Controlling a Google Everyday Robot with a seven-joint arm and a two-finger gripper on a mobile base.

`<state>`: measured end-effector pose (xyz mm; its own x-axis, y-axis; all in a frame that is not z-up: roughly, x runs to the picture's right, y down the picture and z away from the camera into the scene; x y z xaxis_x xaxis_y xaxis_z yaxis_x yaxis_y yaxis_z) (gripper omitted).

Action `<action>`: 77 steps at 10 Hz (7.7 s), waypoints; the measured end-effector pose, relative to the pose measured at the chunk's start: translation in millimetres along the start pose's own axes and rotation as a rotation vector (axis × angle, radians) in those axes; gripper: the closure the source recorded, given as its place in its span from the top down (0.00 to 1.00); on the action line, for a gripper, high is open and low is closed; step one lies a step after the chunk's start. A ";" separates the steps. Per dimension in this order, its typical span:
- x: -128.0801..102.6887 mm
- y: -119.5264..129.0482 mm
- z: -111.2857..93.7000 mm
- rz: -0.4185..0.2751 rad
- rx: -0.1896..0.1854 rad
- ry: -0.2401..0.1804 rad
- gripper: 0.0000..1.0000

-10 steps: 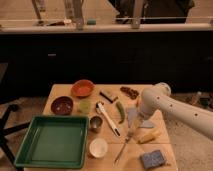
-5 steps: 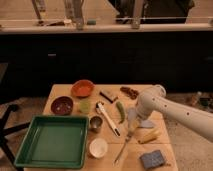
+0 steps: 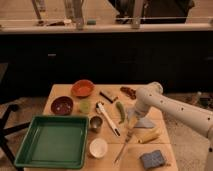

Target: Wipe table surface with towel

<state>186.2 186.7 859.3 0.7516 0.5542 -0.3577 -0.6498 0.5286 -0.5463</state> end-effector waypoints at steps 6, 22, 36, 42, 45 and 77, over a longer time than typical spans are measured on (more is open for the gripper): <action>2.4 -4.0 21.5 0.013 0.005 0.033 0.80; 6.1 -4.1 -22.5 -0.144 -0.033 -0.033 0.00; 5.3 8.9 -0.8 -0.309 -0.274 -0.185 0.00; -20.6 17.0 -7.7 -0.361 -0.275 -0.173 0.00; -8.0 36.3 -9.2 -0.357 -0.302 -0.171 0.00; 16.1 19.5 18.3 -0.207 -0.364 -0.067 0.00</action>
<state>183.6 217.7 856.8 0.8452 0.5072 -0.1684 -0.3938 0.3781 -0.8378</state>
